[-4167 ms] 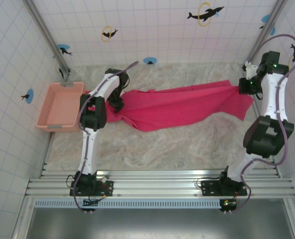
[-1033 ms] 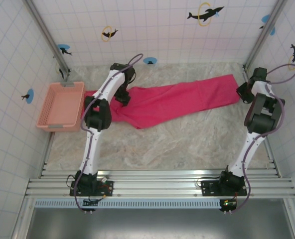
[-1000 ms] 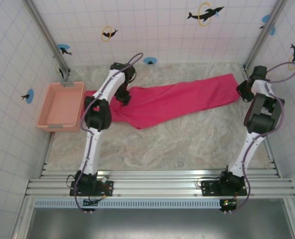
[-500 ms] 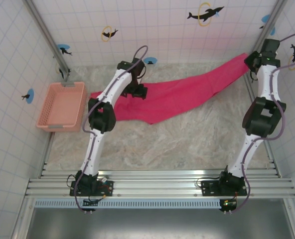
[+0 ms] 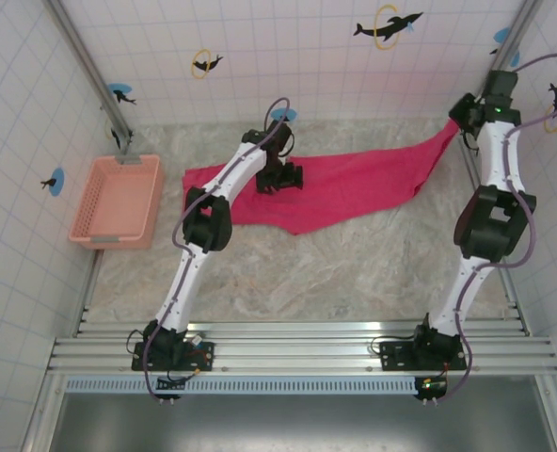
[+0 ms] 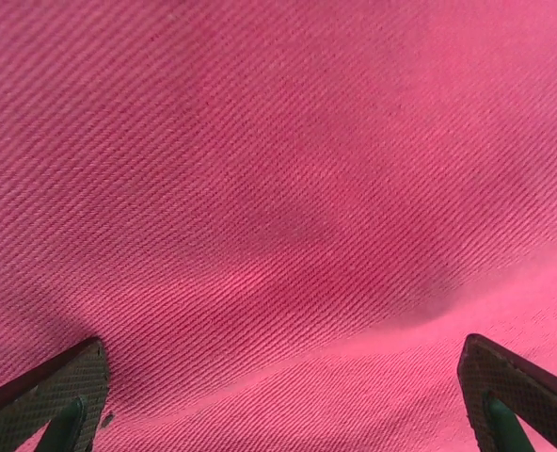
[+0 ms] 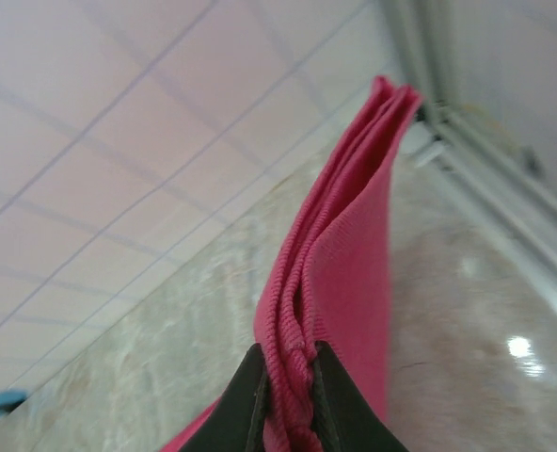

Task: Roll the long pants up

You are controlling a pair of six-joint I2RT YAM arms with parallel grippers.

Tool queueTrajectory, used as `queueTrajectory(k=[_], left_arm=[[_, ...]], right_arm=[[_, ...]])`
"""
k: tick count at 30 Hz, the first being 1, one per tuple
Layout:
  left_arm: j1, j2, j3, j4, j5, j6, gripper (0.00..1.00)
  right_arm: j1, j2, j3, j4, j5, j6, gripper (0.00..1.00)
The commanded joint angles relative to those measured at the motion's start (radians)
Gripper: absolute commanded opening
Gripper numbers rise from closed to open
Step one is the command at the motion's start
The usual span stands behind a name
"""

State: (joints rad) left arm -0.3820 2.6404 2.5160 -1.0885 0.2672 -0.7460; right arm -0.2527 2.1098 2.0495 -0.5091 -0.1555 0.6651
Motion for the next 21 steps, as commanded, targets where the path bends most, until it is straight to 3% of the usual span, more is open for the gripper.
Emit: queueTrajectory(k=[1, 7, 15, 21], left_arm=[[-0.008, 0.055, 0.033, 0.081, 0.069, -0.092, 0.97], [-0.037, 0.094, 0.035, 0.15, 0.103, -0.181, 0.97], [-0.107, 0.17, 0.083, 0.255, 0.139, -0.337, 0.97], [-0.193, 0.249, 0.136, 0.452, 0.192, -0.534, 0.97]], right_arm=[[0.05, -0.073, 0.023, 0.108, -0.04, -0.015, 0.0], [0.061, -0.035, 0.224, -0.015, -0.143, -0.055, 0.0], [0.036, -0.093, 0.252, -0.008, -0.316, -0.096, 0.0], [0.024, -0.138, 0.204, 0.031, -0.422, -0.073, 0.0]])
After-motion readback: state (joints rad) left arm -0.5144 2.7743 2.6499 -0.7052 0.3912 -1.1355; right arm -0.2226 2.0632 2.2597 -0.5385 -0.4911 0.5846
